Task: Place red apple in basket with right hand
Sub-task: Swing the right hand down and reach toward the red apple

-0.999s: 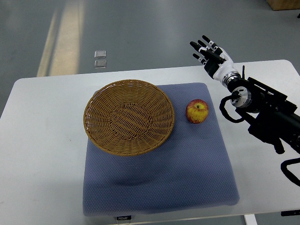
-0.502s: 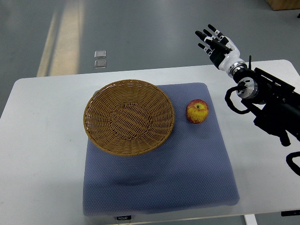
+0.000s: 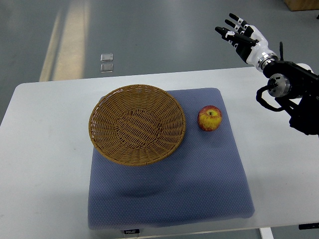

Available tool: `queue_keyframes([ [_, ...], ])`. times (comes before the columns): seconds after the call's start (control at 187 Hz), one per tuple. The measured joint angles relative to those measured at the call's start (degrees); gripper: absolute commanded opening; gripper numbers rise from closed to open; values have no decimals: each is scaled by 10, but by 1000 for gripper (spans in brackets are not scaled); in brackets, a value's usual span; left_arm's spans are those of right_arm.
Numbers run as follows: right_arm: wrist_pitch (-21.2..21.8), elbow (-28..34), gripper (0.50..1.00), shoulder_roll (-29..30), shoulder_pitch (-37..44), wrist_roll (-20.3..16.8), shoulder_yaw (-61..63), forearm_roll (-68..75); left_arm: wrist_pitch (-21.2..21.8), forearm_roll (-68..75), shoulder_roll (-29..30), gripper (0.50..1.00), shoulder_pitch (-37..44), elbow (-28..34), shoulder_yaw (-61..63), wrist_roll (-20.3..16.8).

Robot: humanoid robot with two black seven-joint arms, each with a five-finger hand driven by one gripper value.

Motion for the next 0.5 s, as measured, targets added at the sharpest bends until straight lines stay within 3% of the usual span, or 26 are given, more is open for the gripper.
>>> queue_keyframes([
  [0.208, 72, 8, 924, -52, 16, 10, -55, -197, 0, 0, 0, 1000, 0, 0, 0, 0],
  [0.342, 128, 36, 924, -95, 24, 50, -57, -308, 0, 0, 0, 1000, 0, 0, 0, 0],
  [0.502, 176, 117, 924, -148, 28, 96, -59, -456, 0, 0, 0, 1000, 0, 0, 0, 0],
])
